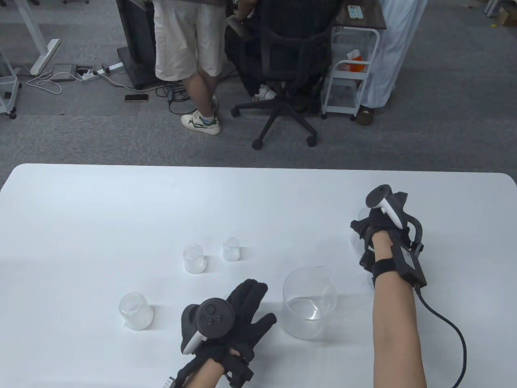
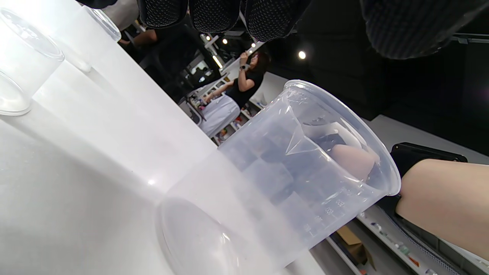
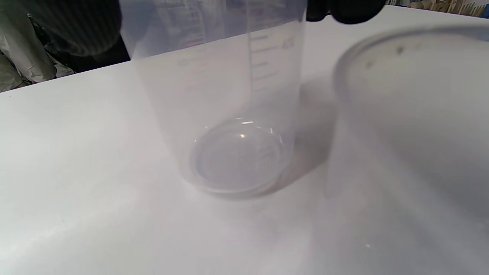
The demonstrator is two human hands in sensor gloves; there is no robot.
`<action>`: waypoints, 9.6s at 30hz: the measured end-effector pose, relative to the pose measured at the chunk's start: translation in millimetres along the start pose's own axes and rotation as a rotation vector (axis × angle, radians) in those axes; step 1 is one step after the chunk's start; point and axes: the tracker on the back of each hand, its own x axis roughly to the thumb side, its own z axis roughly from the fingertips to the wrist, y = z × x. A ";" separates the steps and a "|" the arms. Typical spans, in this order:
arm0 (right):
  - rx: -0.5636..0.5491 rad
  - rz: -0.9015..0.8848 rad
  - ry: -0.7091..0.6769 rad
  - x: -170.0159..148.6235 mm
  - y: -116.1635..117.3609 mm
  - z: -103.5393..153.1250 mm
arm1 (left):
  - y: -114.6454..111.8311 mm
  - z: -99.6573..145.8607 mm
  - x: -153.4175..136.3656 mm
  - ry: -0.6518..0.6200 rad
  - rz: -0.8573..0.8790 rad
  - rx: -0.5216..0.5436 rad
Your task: Nest plastic beakers
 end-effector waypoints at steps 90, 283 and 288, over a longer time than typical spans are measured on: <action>-0.334 -0.053 -0.627 -14.6 0.3 190.8 | -3.6 -0.3 -0.2 0.012 -0.031 -0.031; -0.304 -0.601 -1.100 -14.5 53.0 282.1 | 78.7 11.3 4.7 0.069 0.357 0.262; -0.286 -0.606 -1.144 -3.3 56.6 292.1 | 58.2 5.4 22.7 0.006 0.600 0.208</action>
